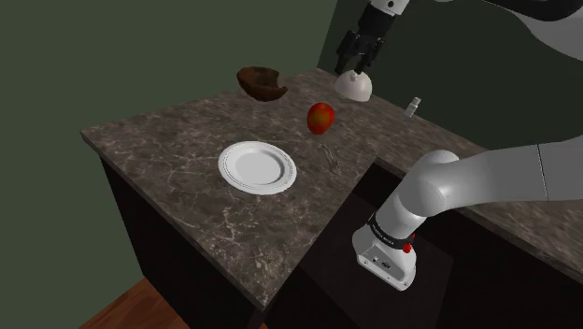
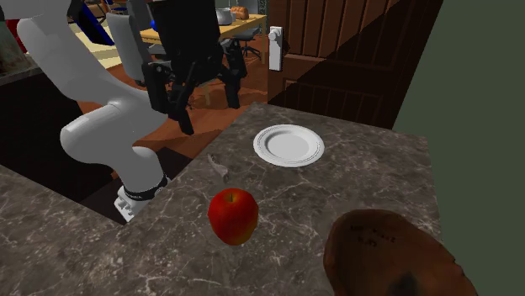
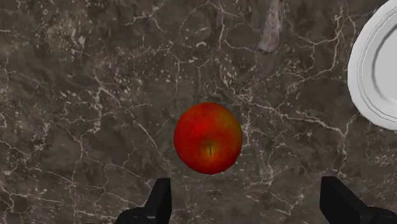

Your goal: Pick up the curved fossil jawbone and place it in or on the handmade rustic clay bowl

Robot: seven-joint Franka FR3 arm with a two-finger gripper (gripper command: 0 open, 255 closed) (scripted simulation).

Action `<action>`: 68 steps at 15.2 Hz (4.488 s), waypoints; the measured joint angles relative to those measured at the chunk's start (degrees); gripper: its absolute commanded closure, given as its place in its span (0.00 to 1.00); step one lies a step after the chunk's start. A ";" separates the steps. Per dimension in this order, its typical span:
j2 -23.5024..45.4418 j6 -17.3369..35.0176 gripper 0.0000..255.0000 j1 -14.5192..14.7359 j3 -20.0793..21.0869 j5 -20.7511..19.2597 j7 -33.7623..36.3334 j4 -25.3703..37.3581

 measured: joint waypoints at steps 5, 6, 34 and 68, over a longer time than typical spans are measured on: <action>-4.09 2.55 0.00 -0.28 1.95 1.20 3.69 -6.92; -5.70 3.36 0.00 -0.44 2.35 1.48 4.64 -9.42; -16.98 20.32 1.00 2.83 13.66 11.49 19.98 -38.44; -16.36 1.63 1.00 0.83 10.58 8.13 20.08 -19.02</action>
